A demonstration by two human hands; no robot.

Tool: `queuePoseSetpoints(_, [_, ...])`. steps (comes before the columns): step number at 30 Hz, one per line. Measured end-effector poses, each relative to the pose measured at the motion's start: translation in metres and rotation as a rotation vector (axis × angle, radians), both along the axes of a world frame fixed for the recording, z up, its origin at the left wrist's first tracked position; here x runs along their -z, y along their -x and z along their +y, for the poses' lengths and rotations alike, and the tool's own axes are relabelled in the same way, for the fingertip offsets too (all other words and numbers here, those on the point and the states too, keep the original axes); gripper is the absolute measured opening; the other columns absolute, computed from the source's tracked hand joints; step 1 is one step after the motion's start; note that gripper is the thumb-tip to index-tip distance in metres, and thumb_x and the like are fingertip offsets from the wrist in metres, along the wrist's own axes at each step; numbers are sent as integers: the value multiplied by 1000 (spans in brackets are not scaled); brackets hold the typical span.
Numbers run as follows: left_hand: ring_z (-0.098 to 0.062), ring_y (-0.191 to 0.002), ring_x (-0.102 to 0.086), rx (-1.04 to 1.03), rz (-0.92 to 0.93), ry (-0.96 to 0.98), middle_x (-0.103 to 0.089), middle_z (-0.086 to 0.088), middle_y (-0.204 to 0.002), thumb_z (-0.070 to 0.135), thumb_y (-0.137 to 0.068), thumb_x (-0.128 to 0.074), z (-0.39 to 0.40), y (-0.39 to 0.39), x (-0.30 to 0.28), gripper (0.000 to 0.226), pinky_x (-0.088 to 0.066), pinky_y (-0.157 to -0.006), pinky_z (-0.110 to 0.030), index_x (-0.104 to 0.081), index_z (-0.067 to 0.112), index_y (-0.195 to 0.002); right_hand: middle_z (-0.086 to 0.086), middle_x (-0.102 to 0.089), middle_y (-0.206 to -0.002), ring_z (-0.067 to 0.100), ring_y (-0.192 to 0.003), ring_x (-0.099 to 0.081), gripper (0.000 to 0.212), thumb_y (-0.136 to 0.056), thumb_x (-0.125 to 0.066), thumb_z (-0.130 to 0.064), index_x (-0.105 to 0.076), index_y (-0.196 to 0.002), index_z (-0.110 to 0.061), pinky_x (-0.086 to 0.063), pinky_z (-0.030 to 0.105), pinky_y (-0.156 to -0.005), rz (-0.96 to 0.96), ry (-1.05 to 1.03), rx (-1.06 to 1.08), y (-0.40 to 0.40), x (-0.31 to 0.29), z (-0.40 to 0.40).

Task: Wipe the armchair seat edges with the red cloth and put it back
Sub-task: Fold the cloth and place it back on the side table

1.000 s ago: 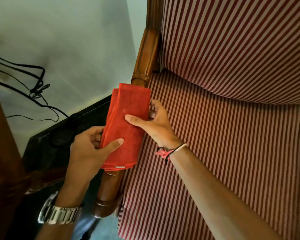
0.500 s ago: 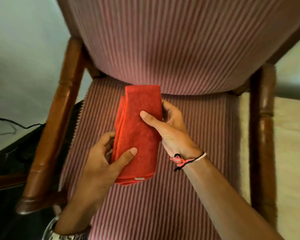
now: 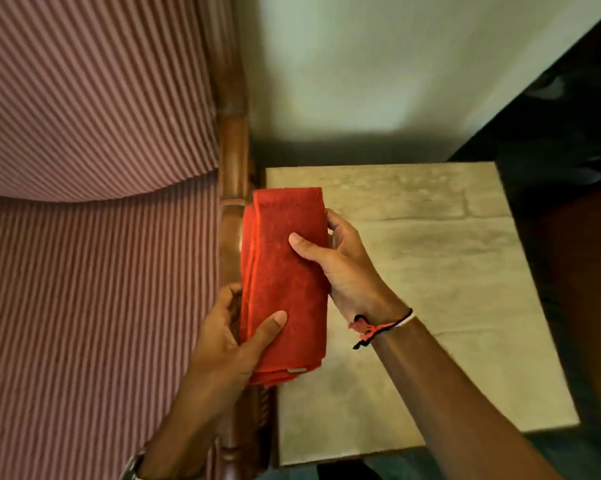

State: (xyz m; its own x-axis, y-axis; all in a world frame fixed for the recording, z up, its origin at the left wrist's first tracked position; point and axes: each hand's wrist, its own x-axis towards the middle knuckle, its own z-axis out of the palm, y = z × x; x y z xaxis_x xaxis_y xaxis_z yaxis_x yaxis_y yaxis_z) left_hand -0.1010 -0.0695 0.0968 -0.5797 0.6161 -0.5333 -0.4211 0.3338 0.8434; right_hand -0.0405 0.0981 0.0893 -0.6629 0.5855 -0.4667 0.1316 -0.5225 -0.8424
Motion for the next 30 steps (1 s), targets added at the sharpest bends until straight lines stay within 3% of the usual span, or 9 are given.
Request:
queuePoseSetpoints(4, [1, -85, -74, -14, 67, 47, -77, 16, -98, 13, -82, -74, 36, -48, 28, 34, -58, -66, -14, -59, 27, -109, 7, -74, -117, 19, -105, -73, 28, -97, -64, -2, -63, -117, -22, -61, 37, -93, -22, 20, -34, -39, 29, 39])
queuePoseSetpoints(7, [-7, -93, -73, -24, 85, 123, -74, 7, -104, 19, -85, -74, 49, -64, 52, 42, -59, -70, -18, -56, 22, -122, 1, -73, -108, 16, -98, -72, 27, -97, -64, -2, -63, -109, -25, -60, 39, -94, -75, -2, -86, -49, 56, 55])
queuePoseSetpoints(12, [-18, -100, -68, -19, 186, 311, -65, 3, -110, 28, -84, -77, 63, -78, 99, 54, -62, -81, -42, -46, 26, -129, 2, -73, -95, -1, -71, -74, 21, -98, -61, 0, -62, -101, -21, -60, 17, -63, -202, -33, -173, -52, 104, 70])
queuePoseSetpoints(14, [-23, -98, -67, -1, 227, 372, -64, -1, -105, 27, -84, -77, 67, -83, 120, 60, -63, -75, -41, -42, 24, -132, 11, -73, -111, 11, -91, -75, 20, -99, -60, 0, -64, -114, -13, -63, 27, -80, -279, -73, -224, -54, 119, 74])
queuePoseSetpoints(17, [-31, -97, -69, 59, 344, 473, -63, 2, -95, 21, -86, -75, 69, -91, 145, 70, -55, -65, -23, -35, 17, -143, 5, -58, -143, 27, -137, -55, 52, -98, -61, -3, -46, -148, -7, -46, 36, -114, -425, -289, -348, -66, 129, 78])
queuePoseSetpoints(19, [-31, -106, -66, 142, 439, 516, -63, -9, -116, 24, -90, -70, 67, -97, 153, 80, -59, -78, -33, -24, 13, -154, 6, -40, -162, 24, -151, -37, 69, -100, -59, -11, -26, -160, -12, -36, 38, -123, -535, -591, -506, -82, 130, 74])
queuePoseSetpoints(23, [-20, -106, -58, 410, 725, 687, -41, -12, -137, 37, -97, -56, 65, -102, 155, 86, -60, -81, -34, 2, 25, -160, 15, -33, -165, 29, -151, -36, 63, -101, -52, -10, -29, -160, -10, -36, 39, -124, -561, -1070, -746, -118, 130, 48])
queuePoseSetpoints(26, [-22, -124, -48, 702, 997, 849, -35, -11, -147, 43, -102, -42, 69, -100, 156, 77, -52, -96, -35, 8, 32, -159, 17, -18, -170, 32, -158, -22, 69, -101, -57, -14, -24, -161, -6, -28, 42, -127, -564, -1132, -1007, -129, 138, 27])
queuePoseSetpoints(30, [-26, -124, -45, 856, 1032, 934, -37, -12, -145, 47, -103, -36, 76, -91, 146, 69, -46, -99, -38, 0, 33, -160, 12, -1, -173, 27, -161, -6, 83, -97, -63, -22, -14, -163, -7, -24, 41, -129, -673, -1061, -1064, -124, 140, 17])
